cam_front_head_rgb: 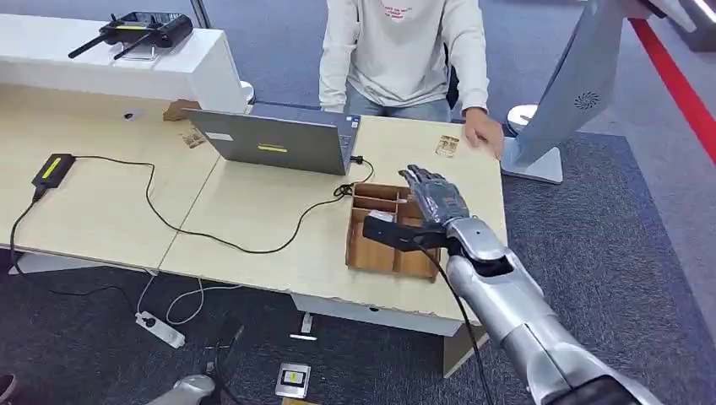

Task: Pass the card to the sensor for recognition and then transmit it.

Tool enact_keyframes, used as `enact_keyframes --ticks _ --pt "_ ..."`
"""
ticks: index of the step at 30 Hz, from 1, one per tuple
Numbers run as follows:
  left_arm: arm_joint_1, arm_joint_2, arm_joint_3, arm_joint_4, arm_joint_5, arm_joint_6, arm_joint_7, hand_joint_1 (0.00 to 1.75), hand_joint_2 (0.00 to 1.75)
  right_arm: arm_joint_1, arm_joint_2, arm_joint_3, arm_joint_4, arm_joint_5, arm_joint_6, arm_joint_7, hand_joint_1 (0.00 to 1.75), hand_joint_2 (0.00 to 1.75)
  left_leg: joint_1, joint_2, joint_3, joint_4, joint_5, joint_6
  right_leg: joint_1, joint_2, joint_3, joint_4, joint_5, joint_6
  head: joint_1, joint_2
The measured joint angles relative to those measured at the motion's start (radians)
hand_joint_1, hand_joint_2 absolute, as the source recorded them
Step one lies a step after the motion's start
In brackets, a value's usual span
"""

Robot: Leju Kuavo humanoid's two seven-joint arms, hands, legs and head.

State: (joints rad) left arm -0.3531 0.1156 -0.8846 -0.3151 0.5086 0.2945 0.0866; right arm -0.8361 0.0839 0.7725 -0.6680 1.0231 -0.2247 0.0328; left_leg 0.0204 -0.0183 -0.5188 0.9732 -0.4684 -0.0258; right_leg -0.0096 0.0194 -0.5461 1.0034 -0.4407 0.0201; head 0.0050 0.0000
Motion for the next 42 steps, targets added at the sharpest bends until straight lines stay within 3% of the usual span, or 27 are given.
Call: enact_keyframes --ticks 4,8,11,25,42 --pt "0.000 0.000 0.000 0.000 -0.009 -0.003 0.000 0.00 0.00 -0.016 0.011 -0.001 0.000 0.002 -0.001 -0.019 0.00 1.75 0.000 0.000 0.000 0.000 0.000 0.000 0.000 0.000 0.000 0.000 0.000 0.000 0.000 0.000" --pt "-0.003 0.000 0.000 0.000 -0.018 -0.003 0.010 0.00 0.00 -0.083 0.009 -0.002 0.020 -0.028 0.004 -0.114 0.00 1.75 0.000 0.000 0.000 0.000 0.000 0.000 0.000 0.000 0.000 0.000 0.000 0.000 0.000 0.000" --pt "-0.006 -0.001 0.000 0.000 -0.016 -0.005 0.018 0.00 0.00 -0.123 0.010 -0.002 0.038 -0.035 0.008 -0.129 0.00 1.75 0.000 0.000 0.000 0.000 0.000 0.000 0.000 0.000 0.000 0.000 0.000 0.000 0.000 0.000" --pt "-0.009 -0.001 0.002 0.000 -0.015 -0.015 0.041 0.00 0.00 -0.146 0.043 0.000 0.147 -0.021 0.025 -0.104 0.00 1.75 0.000 0.000 0.000 0.000 0.000 0.000 0.000 0.000 0.000 0.000 0.000 0.000 0.000 0.000" --pt "-0.009 0.001 0.003 0.000 -0.071 -0.013 0.020 0.00 0.00 -0.137 0.033 0.002 0.221 -0.013 0.000 -0.050 0.00 1.75 0.000 0.000 0.000 0.000 0.000 0.000 0.000 0.000 0.000 0.000 0.000 0.000 0.000 0.000"
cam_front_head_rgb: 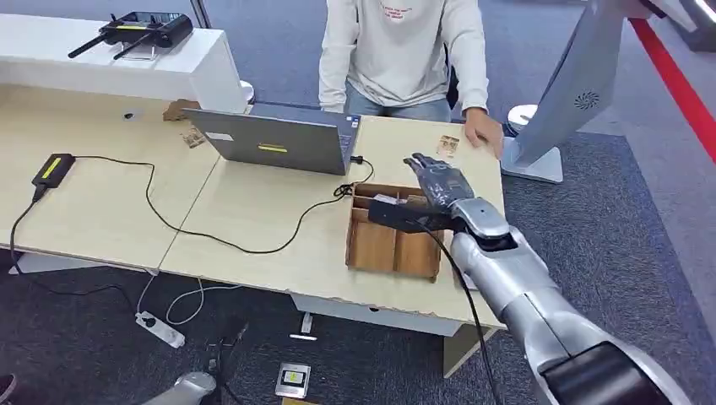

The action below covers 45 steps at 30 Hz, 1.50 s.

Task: Pass the card to the sensor for recognition and then transmit it.

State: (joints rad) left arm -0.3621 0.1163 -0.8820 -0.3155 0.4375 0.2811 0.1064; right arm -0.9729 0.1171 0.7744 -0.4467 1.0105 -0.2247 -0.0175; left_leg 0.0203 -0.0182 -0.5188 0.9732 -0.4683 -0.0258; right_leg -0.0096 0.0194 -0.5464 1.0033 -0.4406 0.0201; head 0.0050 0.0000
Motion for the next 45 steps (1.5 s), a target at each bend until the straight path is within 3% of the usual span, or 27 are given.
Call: enact_keyframes --ticks 21,35,41,45 --pt "0.001 0.000 0.001 0.003 -0.089 0.008 -0.019 0.00 0.00 0.041 -0.057 -0.020 0.028 0.029 -0.079 0.035 0.00 1.75 0.000 0.000 0.000 0.000 0.000 0.000 0.000 0.000 0.000 0.000 0.000 0.000 0.000 0.000" --pt "-0.003 -0.001 0.005 0.003 -0.128 0.003 -0.026 0.00 0.00 0.057 -0.065 -0.040 0.027 0.034 -0.121 -0.001 0.00 1.75 0.000 0.000 0.000 0.000 0.000 0.000 0.000 0.000 0.000 0.000 0.000 0.000 0.000 0.000" --pt "-0.007 -0.004 0.005 0.004 -0.153 0.003 -0.043 0.00 0.00 0.061 -0.066 -0.048 0.022 0.025 -0.138 -0.060 0.00 1.75 0.000 0.000 0.000 0.000 0.000 0.000 0.000 0.000 0.000 0.000 0.000 0.000 0.000 0.000" --pt "-0.008 -0.008 0.005 0.006 -0.156 0.003 -0.047 0.00 0.00 0.061 -0.067 -0.052 0.017 0.024 -0.139 -0.066 0.00 1.75 0.000 0.000 0.000 0.000 0.000 0.000 0.000 0.000 0.000 0.000 0.000 0.000 0.000 0.000"
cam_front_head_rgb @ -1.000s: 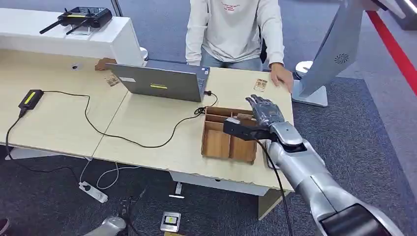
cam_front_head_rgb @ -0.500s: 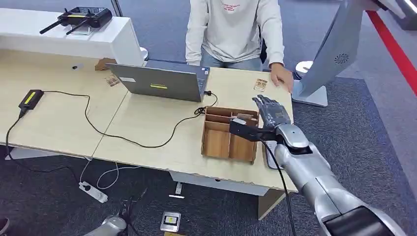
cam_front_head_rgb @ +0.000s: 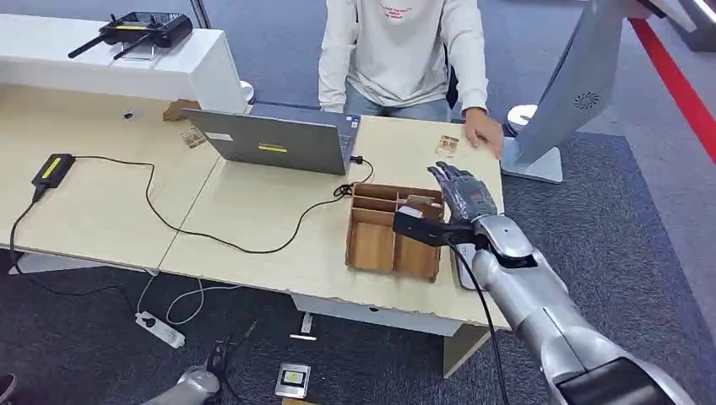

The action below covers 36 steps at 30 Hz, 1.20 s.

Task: Pass the card to the sensor for recognition and then transmit it.

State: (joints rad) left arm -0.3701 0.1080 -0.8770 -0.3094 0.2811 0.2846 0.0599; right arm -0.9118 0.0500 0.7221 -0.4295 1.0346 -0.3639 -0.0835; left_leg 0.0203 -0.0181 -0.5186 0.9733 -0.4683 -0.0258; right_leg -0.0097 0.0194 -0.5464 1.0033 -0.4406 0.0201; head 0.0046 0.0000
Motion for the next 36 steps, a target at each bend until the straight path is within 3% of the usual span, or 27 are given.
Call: enact_keyframes --ticks 20,36 --pt "0.000 -0.025 0.013 0.011 0.015 0.029 -0.006 0.00 0.00 0.011 0.003 -0.001 -0.005 -0.011 0.006 -0.014 0.00 1.75 0.000 0.000 0.000 0.000 0.000 0.000 0.000 0.000 0.000 0.000 0.000 0.000 0.000 0.000" --pt "0.004 -0.031 0.045 0.019 0.022 0.022 -0.019 0.00 0.00 0.001 0.057 -0.001 -0.005 -0.035 0.021 -0.084 0.00 1.75 0.000 0.000 0.000 0.000 0.000 0.000 0.000 0.000 0.000 0.000 0.000 0.000 0.000 0.000"
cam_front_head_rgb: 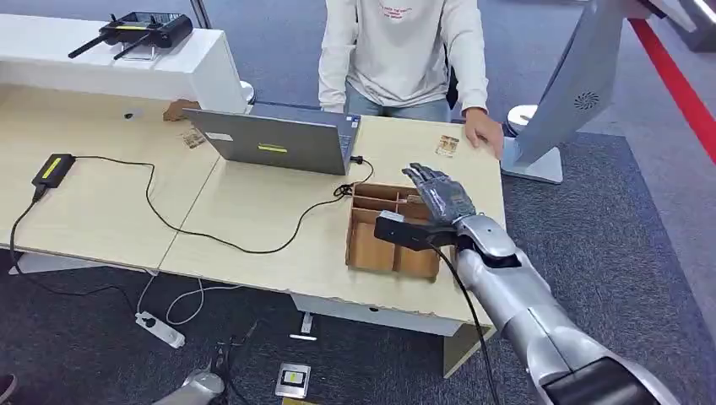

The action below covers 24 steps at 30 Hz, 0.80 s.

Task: Pass the card to the sensor for recognition and then transmit it.

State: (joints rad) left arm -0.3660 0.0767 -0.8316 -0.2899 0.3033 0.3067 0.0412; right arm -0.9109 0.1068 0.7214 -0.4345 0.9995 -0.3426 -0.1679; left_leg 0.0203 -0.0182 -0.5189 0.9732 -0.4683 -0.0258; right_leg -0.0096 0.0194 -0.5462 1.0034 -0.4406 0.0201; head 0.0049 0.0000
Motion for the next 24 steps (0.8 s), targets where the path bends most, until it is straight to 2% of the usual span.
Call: enact_keyframes --ticks 9,24 --pt "0.001 0.000 0.007 0.001 0.006 -0.010 -0.001 0.00 0.00 -0.008 0.019 0.001 0.000 0.001 0.016 0.000 0.00 1.75 0.000 0.000 0.000 0.000 0.000 0.000 0.000 0.000 0.000 0.000 0.000 0.000 0.000 0.000" --pt "0.002 0.000 0.016 0.003 -0.022 -0.009 -0.001 0.00 0.00 -0.009 0.007 0.001 0.014 0.007 0.039 0.061 0.00 1.75 0.000 0.000 0.000 0.000 0.000 0.000 0.000 0.000 0.000 0.000 0.000 0.000 0.000 0.000"
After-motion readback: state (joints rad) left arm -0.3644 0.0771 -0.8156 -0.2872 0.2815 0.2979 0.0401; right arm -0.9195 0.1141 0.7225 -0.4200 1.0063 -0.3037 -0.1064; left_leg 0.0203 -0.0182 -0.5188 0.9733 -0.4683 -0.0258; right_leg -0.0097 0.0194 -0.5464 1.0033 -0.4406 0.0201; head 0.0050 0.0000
